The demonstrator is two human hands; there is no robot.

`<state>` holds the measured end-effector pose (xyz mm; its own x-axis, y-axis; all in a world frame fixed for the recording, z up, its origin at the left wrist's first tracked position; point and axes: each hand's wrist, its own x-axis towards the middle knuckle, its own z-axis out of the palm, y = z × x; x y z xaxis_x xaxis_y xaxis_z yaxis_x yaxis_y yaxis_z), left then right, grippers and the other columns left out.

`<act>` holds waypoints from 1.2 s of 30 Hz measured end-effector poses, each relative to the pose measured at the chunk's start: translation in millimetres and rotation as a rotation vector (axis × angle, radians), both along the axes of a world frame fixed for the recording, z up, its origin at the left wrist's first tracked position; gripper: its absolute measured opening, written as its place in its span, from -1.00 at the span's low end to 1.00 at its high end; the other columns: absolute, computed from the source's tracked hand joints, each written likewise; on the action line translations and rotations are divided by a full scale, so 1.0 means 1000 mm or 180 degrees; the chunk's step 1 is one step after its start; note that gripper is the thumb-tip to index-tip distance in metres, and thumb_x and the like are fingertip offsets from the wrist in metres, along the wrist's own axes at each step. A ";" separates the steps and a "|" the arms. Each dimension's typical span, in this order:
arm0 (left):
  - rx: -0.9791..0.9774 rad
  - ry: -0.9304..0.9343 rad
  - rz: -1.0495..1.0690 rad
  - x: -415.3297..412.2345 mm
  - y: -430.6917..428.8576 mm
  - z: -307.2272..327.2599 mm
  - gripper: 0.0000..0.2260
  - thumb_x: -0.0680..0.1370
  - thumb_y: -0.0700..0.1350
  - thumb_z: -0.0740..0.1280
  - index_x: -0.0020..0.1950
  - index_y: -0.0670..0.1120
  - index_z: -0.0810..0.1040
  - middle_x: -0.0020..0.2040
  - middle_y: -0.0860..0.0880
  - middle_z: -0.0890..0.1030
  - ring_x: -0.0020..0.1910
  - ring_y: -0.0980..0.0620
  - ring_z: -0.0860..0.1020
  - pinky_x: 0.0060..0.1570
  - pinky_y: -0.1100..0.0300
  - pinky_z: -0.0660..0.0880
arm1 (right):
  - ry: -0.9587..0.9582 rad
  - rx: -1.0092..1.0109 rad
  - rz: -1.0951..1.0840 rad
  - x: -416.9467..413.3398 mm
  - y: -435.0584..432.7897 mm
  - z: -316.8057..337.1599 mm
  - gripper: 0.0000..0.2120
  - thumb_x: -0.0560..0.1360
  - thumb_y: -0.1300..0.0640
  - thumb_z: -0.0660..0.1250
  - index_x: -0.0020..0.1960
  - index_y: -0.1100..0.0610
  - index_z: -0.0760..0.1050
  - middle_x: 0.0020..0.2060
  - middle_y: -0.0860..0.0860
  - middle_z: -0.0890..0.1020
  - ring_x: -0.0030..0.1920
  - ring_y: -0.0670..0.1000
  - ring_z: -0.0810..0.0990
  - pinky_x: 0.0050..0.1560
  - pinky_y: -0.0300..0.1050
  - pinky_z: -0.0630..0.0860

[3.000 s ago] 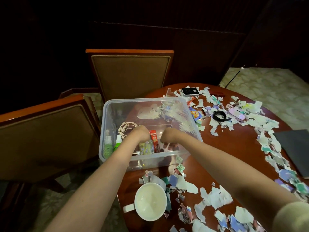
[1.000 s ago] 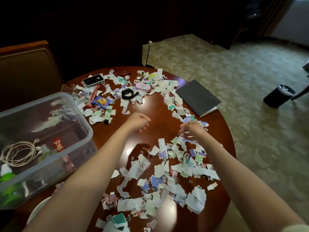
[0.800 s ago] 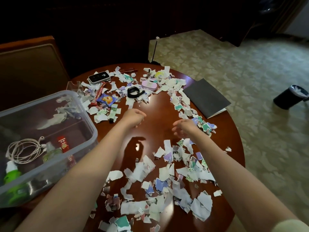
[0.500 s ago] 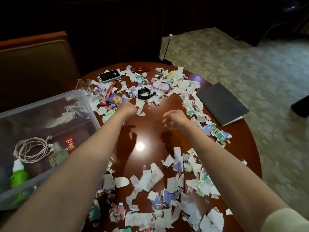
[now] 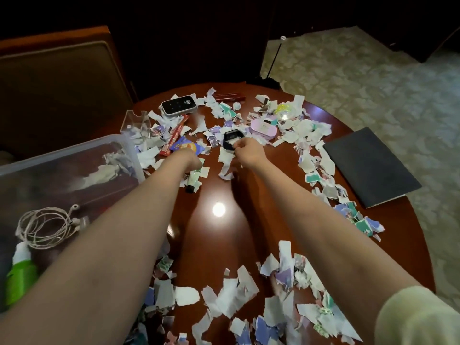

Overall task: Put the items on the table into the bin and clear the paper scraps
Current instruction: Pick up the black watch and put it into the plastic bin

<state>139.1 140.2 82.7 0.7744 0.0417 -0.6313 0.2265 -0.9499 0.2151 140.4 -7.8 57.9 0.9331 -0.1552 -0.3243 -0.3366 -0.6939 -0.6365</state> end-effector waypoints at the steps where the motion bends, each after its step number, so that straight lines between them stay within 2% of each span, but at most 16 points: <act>1: 0.0026 0.0045 0.0002 0.001 0.001 -0.003 -0.63 0.62 -0.10 0.18 0.36 -0.28 0.33 0.33 -0.22 0.42 0.28 -0.17 0.45 0.22 0.05 0.41 | -0.0067 -0.0145 0.0090 0.005 0.001 -0.003 -0.69 0.54 0.28 0.12 0.23 0.27 0.48 0.21 0.21 0.53 0.15 0.20 0.54 0.15 0.00 0.46; 3: 0.0092 0.0015 -0.0001 0.006 0.003 -0.009 -0.63 0.61 -0.07 0.20 0.32 -0.28 0.36 0.28 -0.23 0.47 0.24 -0.17 0.48 0.16 0.07 0.44 | -0.0180 -0.0434 0.0287 0.017 -0.002 -0.011 -0.62 0.53 0.30 0.14 0.33 0.23 0.41 0.31 0.19 0.42 0.23 0.19 0.49 0.21 -0.01 0.41; 6: 0.0243 -0.0097 -0.0036 0.007 0.008 -0.022 -0.64 0.59 -0.08 0.24 0.30 -0.28 0.39 0.20 -0.24 0.51 0.20 -0.17 0.50 0.13 0.06 0.46 | -0.0092 -0.0902 0.0610 0.030 -0.004 -0.021 -0.62 0.55 0.25 0.16 0.36 0.24 0.36 0.33 0.20 0.34 0.23 0.22 0.46 0.25 0.02 0.40; 10: 0.0376 -0.0139 0.0017 0.008 0.012 -0.036 -0.64 0.53 -0.09 0.31 0.25 -0.25 0.42 -0.07 -0.15 0.48 0.09 -0.13 0.52 0.01 0.11 0.47 | 0.0082 -0.1598 0.1154 0.036 0.001 -0.031 -0.63 0.54 0.28 0.18 0.34 0.24 0.38 0.33 0.19 0.33 0.22 0.23 0.47 0.19 0.07 0.45; 13: 0.0234 -0.0113 0.0259 0.009 0.004 -0.041 -0.44 0.48 -0.01 0.40 0.36 -0.24 0.30 0.17 -0.18 0.50 0.16 -0.14 0.50 0.03 0.10 0.46 | -0.0089 -0.1658 0.1216 0.034 0.001 -0.035 -0.63 0.53 0.36 0.15 0.32 0.24 0.39 0.28 0.19 0.41 0.22 0.21 0.48 0.16 0.01 0.45; 16: 0.0303 -0.0065 0.0280 0.006 -0.003 -0.044 -0.26 0.44 -0.08 0.44 0.47 -0.23 0.12 0.30 -0.18 0.43 0.24 -0.16 0.47 0.14 0.05 0.47 | -0.0351 -0.1573 0.1112 0.032 -0.004 -0.034 -0.64 0.53 0.38 0.14 0.31 0.24 0.41 0.25 0.19 0.45 0.17 0.21 0.51 0.15 -0.01 0.46; 18: 0.0417 -0.0007 0.0156 0.001 -0.005 -0.043 -0.35 0.46 -0.15 0.41 0.44 -0.26 0.17 0.31 -0.17 0.41 0.24 -0.13 0.48 0.09 0.10 0.48 | -0.0532 -0.1432 0.0987 0.029 -0.008 -0.030 -0.64 0.54 0.37 0.14 0.31 0.23 0.42 0.24 0.20 0.46 0.15 0.21 0.52 0.14 -0.01 0.46; 20: 0.0381 0.0034 -0.0006 0.000 -0.008 -0.039 -0.67 0.48 -0.22 0.34 0.22 -0.26 0.42 0.18 -0.16 0.52 0.04 -0.08 0.55 0.00 0.17 0.50 | -0.0703 -0.1288 0.0898 0.023 -0.011 -0.022 -0.65 0.55 0.34 0.15 0.32 0.24 0.43 0.25 0.20 0.47 0.16 0.21 0.51 0.15 -0.02 0.45; 21: 0.0288 0.0180 -0.0025 0.001 -0.010 -0.037 -0.82 0.50 -0.26 0.30 0.09 -0.25 0.48 0.05 -0.16 0.59 -0.12 -0.06 0.56 -0.03 0.18 0.52 | -0.0773 -0.1222 0.0869 0.020 -0.013 -0.018 -0.66 0.56 0.33 0.15 0.32 0.24 0.42 0.26 0.20 0.46 0.17 0.21 0.51 0.16 -0.02 0.44; 23: -0.0142 0.0487 0.0266 -0.001 -0.012 -0.028 -0.84 0.55 -0.30 0.24 0.13 -0.27 0.46 -0.22 -0.14 0.60 -0.34 -0.02 0.52 -0.06 0.15 0.56 | -0.0874 -0.1135 0.0826 0.013 -0.016 -0.009 -0.66 0.57 0.29 0.15 0.33 0.22 0.42 0.26 0.19 0.46 0.17 0.21 0.51 0.16 -0.01 0.45; 25: -0.0565 0.0556 0.0381 -0.003 -0.011 -0.019 -0.76 0.59 -0.27 0.20 0.24 -0.31 0.43 -0.18 -0.16 0.59 -0.31 -0.04 0.50 -0.09 0.15 0.52 | -0.0944 -0.1086 0.0779 0.004 -0.017 0.001 -0.66 0.58 0.27 0.15 0.34 0.21 0.41 0.25 0.19 0.47 0.16 0.20 0.52 0.13 -0.04 0.45; 26: -0.0753 0.0507 0.0395 -0.004 -0.011 -0.012 -0.78 0.61 -0.25 0.18 0.20 -0.31 0.45 -0.14 -0.18 0.57 -0.28 -0.04 0.48 -0.12 0.16 0.51 | -0.0971 -0.1055 0.0746 -0.001 -0.016 0.005 -0.67 0.58 0.27 0.15 0.34 0.21 0.42 0.24 0.18 0.48 0.15 0.19 0.52 0.11 -0.05 0.45; 29: -0.1470 0.0469 0.0603 -0.016 -0.003 0.017 -0.81 0.65 -0.12 0.11 -0.12 -0.17 0.35 -0.30 -0.09 0.40 -0.42 0.06 0.34 -0.43 0.26 0.40 | -0.1072 -0.0971 0.0684 -0.015 -0.010 0.021 -0.67 0.58 0.25 0.16 0.33 0.20 0.42 0.25 0.17 0.48 0.16 0.17 0.51 0.12 -0.06 0.44; 31: -0.1873 0.0293 0.0783 -0.024 0.004 0.036 -0.81 0.66 -0.06 0.06 -0.04 -0.17 0.30 -0.33 -0.06 0.36 -0.44 0.08 0.29 -0.44 0.27 0.31 | -0.1113 -0.0950 0.0713 -0.022 -0.004 0.032 -0.67 0.58 0.24 0.17 0.33 0.20 0.43 0.24 0.17 0.48 0.17 0.17 0.50 0.13 -0.05 0.43; 33: -0.2142 0.0006 0.0869 -0.033 0.018 0.056 -0.83 0.67 -0.07 0.03 0.07 -0.18 0.26 -0.33 -0.05 0.37 -0.45 0.09 0.30 -0.49 0.29 0.33 | -0.1177 -0.0957 0.0844 -0.031 0.005 0.044 -0.69 0.58 0.23 0.18 0.31 0.21 0.44 0.23 0.18 0.50 0.17 0.16 0.50 0.14 -0.06 0.41; 36: -0.2388 -0.0329 0.0957 -0.046 0.047 0.083 -0.86 0.65 -0.11 0.05 0.00 -0.15 0.31 -0.34 -0.04 0.39 -0.55 0.13 0.36 -0.61 0.40 0.34 | -0.1293 -0.0900 0.0979 -0.042 0.022 0.061 -0.70 0.58 0.23 0.19 0.30 0.21 0.45 0.20 0.18 0.51 0.16 0.14 0.49 0.12 -0.10 0.40</act>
